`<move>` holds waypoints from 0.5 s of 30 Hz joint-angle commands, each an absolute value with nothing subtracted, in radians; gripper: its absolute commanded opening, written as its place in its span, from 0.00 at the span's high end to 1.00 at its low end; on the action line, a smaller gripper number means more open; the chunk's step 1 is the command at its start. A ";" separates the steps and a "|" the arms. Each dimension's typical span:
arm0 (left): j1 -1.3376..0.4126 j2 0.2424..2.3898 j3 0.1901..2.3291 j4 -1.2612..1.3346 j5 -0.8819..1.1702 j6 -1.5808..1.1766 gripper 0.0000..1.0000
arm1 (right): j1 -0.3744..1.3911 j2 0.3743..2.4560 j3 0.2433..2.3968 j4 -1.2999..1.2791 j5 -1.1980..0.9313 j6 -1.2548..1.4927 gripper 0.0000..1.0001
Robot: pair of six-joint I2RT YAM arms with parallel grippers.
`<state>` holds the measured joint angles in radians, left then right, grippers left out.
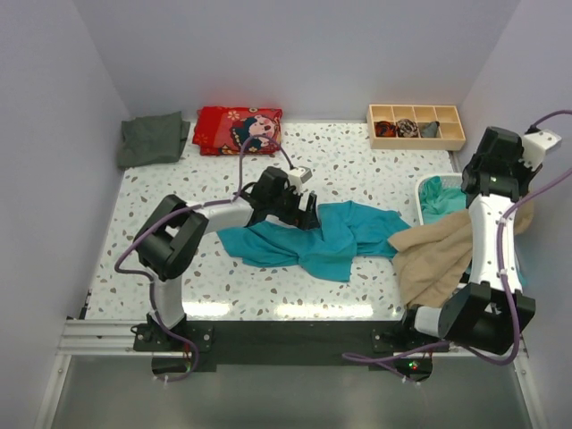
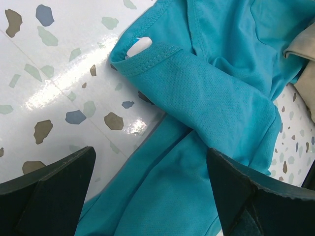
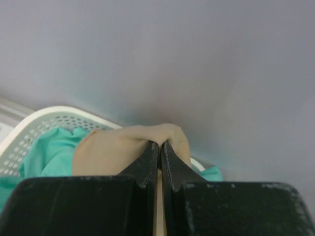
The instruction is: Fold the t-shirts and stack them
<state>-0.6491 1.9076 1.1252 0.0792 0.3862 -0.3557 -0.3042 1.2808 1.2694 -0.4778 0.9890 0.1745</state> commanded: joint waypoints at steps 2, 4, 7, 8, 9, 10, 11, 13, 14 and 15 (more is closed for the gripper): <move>-0.643 1.928 1.172 0.086 0.413 -0.344 0.00 | -0.305 1.311 1.227 -0.613 0.798 0.311 0.96; -0.641 1.928 1.172 0.089 0.411 -0.347 0.00 | -0.307 1.325 1.223 -0.643 0.738 0.337 0.66; -0.641 1.925 1.170 0.084 0.405 -0.345 0.00 | -0.307 1.330 1.213 -0.670 0.689 0.374 0.29; -0.641 1.921 1.169 0.083 0.402 -0.345 0.00 | -0.305 1.307 1.206 -0.672 0.646 0.379 0.27; -0.641 1.918 1.169 0.083 0.394 -0.344 0.00 | -0.305 1.289 1.200 -0.657 0.606 0.362 0.27; -0.641 1.916 1.167 0.081 0.390 -0.342 0.00 | -0.305 1.266 1.193 -0.646 0.573 0.351 0.27; -0.640 1.911 1.166 0.081 0.385 -0.342 0.00 | -0.299 1.232 1.171 -0.632 0.540 0.344 0.26; -0.640 1.907 1.167 0.083 0.377 -0.344 0.00 | -0.298 1.137 1.155 -0.589 0.387 0.313 0.26; -0.638 1.904 1.167 0.084 0.374 -0.342 0.00 | -0.285 1.109 1.144 -0.580 0.338 0.311 0.25; -0.638 1.902 1.167 0.087 0.371 -0.344 0.00 | -0.279 1.065 1.144 -0.571 0.216 0.296 0.24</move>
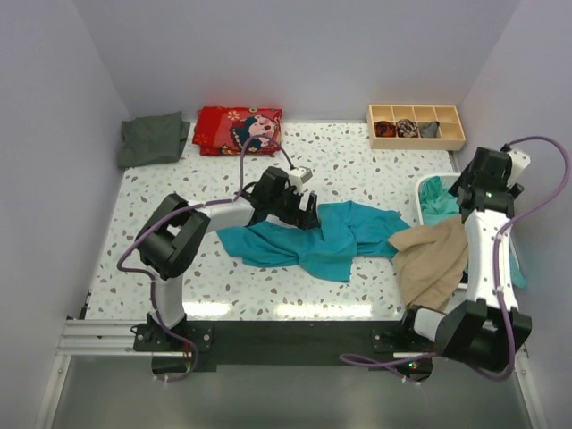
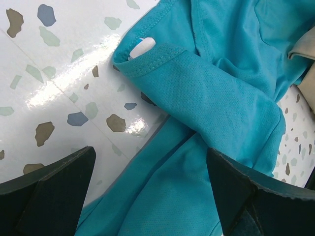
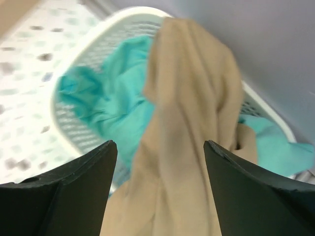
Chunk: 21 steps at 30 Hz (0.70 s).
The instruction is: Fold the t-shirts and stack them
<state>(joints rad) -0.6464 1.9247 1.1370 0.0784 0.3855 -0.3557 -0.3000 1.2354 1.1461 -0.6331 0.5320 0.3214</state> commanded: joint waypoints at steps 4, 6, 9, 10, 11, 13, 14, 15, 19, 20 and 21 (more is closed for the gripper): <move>-0.638 1.907 1.186 0.083 0.374 -0.345 0.00 | -0.206 1.066 1.186 -0.661 0.068 0.290 0.22; -0.638 1.911 1.190 0.077 0.374 -0.345 0.00 | -0.128 1.091 1.196 -0.725 0.043 0.284 0.22; -0.634 1.901 1.180 0.077 0.358 -0.356 0.00 | -0.071 1.132 1.134 -0.706 -0.084 0.272 0.22; -0.632 1.891 1.167 0.090 0.350 -0.362 0.00 | -0.052 1.159 1.112 -0.686 -0.133 0.272 0.24; -0.626 1.873 1.154 0.116 0.345 -0.368 0.00 | -0.035 1.175 1.074 -0.667 -0.194 0.278 0.24; -0.617 1.853 1.118 0.126 0.341 -0.374 0.00 | 0.044 1.212 1.055 -0.638 -0.209 0.279 0.25; -0.608 1.830 1.108 0.124 0.330 -0.376 0.00 | 0.070 1.254 1.045 -0.632 -0.222 0.278 0.25; -0.601 1.819 1.085 0.121 0.322 -0.376 0.00 | 0.090 1.276 1.040 -0.605 -0.262 0.270 0.24; -0.586 1.778 1.036 0.120 0.310 -0.376 0.00 | 0.225 1.425 1.042 -0.560 -0.356 0.264 0.25; -0.586 1.764 1.026 0.109 0.302 -0.376 0.00 | 0.248 1.452 1.055 -0.566 -0.350 0.259 0.27; -0.586 1.753 1.006 0.104 0.293 -0.377 0.00 | 0.271 1.501 1.060 -0.566 -0.321 0.256 0.27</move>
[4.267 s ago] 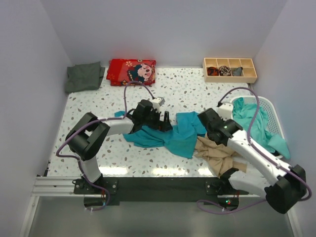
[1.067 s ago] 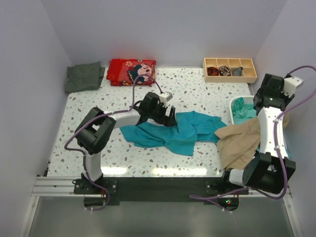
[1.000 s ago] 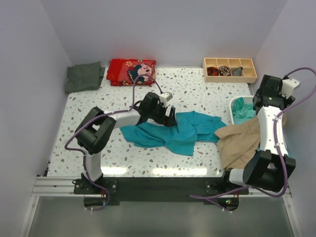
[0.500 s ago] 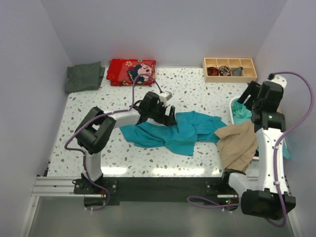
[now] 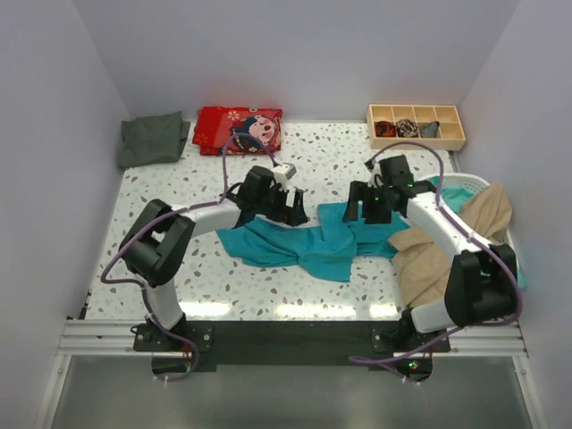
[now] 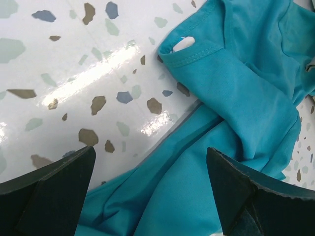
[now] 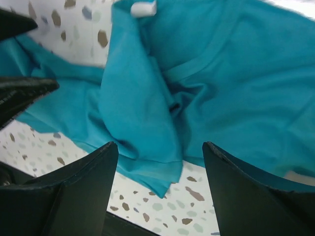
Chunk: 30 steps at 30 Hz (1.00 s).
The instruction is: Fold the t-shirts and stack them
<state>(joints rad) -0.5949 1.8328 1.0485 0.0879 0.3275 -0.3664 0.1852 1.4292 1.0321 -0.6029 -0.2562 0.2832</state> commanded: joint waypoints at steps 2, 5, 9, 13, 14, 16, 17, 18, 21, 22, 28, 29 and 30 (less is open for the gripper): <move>-0.586 1.715 0.980 0.098 0.273 -0.383 0.00 | 0.319 1.534 1.058 -0.561 -0.313 0.259 0.27; -0.586 1.669 0.945 0.063 0.261 -0.383 0.00 | 0.341 1.565 1.037 -0.564 -0.282 0.276 0.27; -0.587 1.602 0.870 0.052 0.252 -0.391 0.00 | 0.344 1.517 0.982 -0.568 -0.225 0.284 0.25; -0.586 1.583 0.816 0.037 0.235 -0.394 0.00 | 0.345 1.537 0.962 -0.560 -0.302 0.272 0.45; -0.587 1.585 0.801 0.049 0.244 -0.402 0.00 | 0.350 1.549 0.965 -0.560 -0.316 0.262 0.52; -0.591 1.580 0.721 0.081 0.271 -0.416 0.00 | 0.367 1.574 0.982 -0.561 -0.339 0.250 0.86; -0.591 1.566 0.691 0.122 0.272 -0.442 0.00 | 0.371 1.577 0.986 -0.561 -0.347 0.244 0.93; -0.591 1.553 0.633 0.149 0.275 -0.452 0.00 | 0.385 1.575 0.991 -0.557 -0.353 0.242 1.00; -0.591 1.535 0.588 0.183 0.255 -0.471 0.00 | 0.400 1.545 1.009 -0.529 -0.382 0.244 1.00; -0.591 1.542 0.581 0.189 0.253 -0.471 0.00 | 0.403 1.534 1.022 -0.522 -0.396 0.248 1.00; -0.589 1.444 0.541 0.155 0.189 -0.466 0.00 | 0.411 1.439 1.153 -0.534 -0.425 0.255 1.00; -0.589 1.416 0.548 0.138 0.157 -0.460 0.00 | 0.411 1.427 1.173 -0.547 -0.423 0.253 1.00; -0.589 1.387 0.554 0.117 0.138 -0.453 0.00 | 0.411 1.404 1.192 -0.555 -0.420 0.250 1.00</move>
<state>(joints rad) -0.5861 1.4857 0.5720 0.2195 0.2314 -0.4534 0.4076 1.5166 1.0679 -0.5644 -0.3832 0.2573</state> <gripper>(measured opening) 0.999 0.015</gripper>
